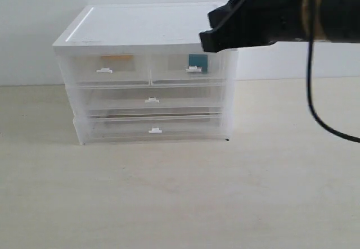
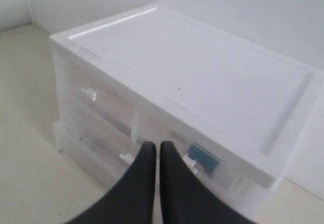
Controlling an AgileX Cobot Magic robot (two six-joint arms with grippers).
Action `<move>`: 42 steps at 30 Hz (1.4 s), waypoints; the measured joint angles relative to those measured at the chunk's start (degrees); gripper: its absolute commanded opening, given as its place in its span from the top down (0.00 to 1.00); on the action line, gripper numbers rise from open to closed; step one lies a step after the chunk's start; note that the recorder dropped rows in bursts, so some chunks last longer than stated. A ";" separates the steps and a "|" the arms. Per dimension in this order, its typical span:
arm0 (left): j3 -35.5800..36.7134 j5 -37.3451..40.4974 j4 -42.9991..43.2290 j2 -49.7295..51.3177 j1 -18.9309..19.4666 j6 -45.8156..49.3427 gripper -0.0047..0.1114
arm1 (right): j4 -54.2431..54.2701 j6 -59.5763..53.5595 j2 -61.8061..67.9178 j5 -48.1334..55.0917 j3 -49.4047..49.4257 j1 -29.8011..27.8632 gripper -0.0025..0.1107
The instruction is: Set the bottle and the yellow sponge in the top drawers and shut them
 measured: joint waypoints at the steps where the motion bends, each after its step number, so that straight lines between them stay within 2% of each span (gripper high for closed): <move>1: 0.71 2.64 0.00 -3.58 0.00 0.00 0.93 | 0.30 0.32 -2.30 1.02 1.54 0.00 0.98; 3: 2.42 9.45 -0.26 -10.67 0.00 0.00 0.93 | 1.61 0.91 -8.10 4.02 4.75 0.00 0.98; 7: 6.12 18.38 -0.49 -23.08 0.00 0.00 0.93 | 3.04 2.41 -19.33 8.04 10.74 -0.12 0.98; 12: 10.48 21.42 -0.69 -39.03 0.00 -0.13 0.93 | 4.34 4.32 -34.12 8.54 17.70 -0.12 0.98; 20: 16.32 29.18 -0.69 -56.72 0.00 -1.88 0.93 | 5.37 6.63 -55.82 8.91 25.99 -0.12 0.98; 28: 18.61 28.74 -0.69 -58.70 0.00 -2.72 0.93 | 7.61 7.59 -73.82 13.69 34.37 -0.12 0.98; 42: 20.83 28.46 2.55 -58.84 0.00 -2.94 0.93 | 7.73 7.48 -74.52 15.84 38.63 -0.12 0.98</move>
